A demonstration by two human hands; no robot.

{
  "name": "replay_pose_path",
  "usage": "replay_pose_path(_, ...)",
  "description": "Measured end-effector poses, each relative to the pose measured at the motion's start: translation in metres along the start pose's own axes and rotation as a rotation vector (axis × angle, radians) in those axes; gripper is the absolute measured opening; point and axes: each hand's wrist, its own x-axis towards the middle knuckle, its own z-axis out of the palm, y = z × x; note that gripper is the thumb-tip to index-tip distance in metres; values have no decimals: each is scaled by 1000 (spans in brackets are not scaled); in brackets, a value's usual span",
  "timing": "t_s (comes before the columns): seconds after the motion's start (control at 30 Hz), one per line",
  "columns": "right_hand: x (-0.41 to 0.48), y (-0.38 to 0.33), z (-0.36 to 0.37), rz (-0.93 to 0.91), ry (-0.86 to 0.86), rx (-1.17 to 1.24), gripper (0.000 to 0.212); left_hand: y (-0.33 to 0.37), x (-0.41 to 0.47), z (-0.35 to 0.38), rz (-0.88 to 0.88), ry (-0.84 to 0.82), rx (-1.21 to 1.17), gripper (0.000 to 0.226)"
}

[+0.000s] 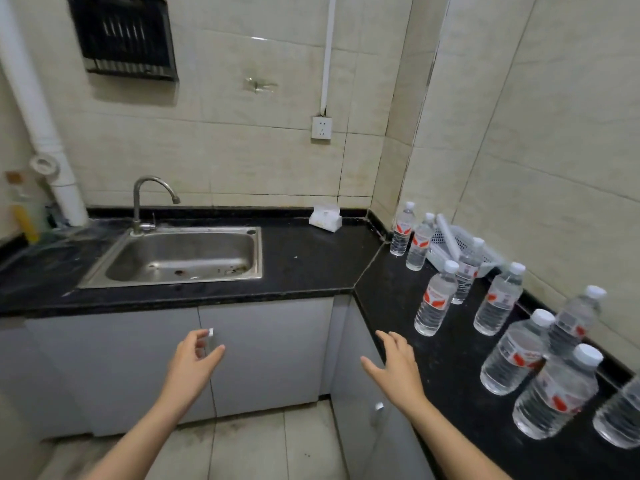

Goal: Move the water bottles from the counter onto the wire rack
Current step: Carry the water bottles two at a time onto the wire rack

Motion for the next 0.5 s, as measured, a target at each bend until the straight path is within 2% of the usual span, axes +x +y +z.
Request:
replay_pose_path(0.1, 32, -5, 1, 13, 6, -17, 63, 8, 39, 18, -3, -8, -10, 40)
replay_pose_path(0.17, 106, -6, 25, 57, 33, -21, 64, 5, 127, 47, 13, -52, -29, 40)
replay_pose_path(0.27, 127, -9, 20, 84, 27, -49, 63, 18, 146, 64, 17, -73, -46, 41)
replay_pose_path(0.5, 243, -22, 19, 227, 144, 19, 62, 64, 286, 152, 87, -282, -71, 42)
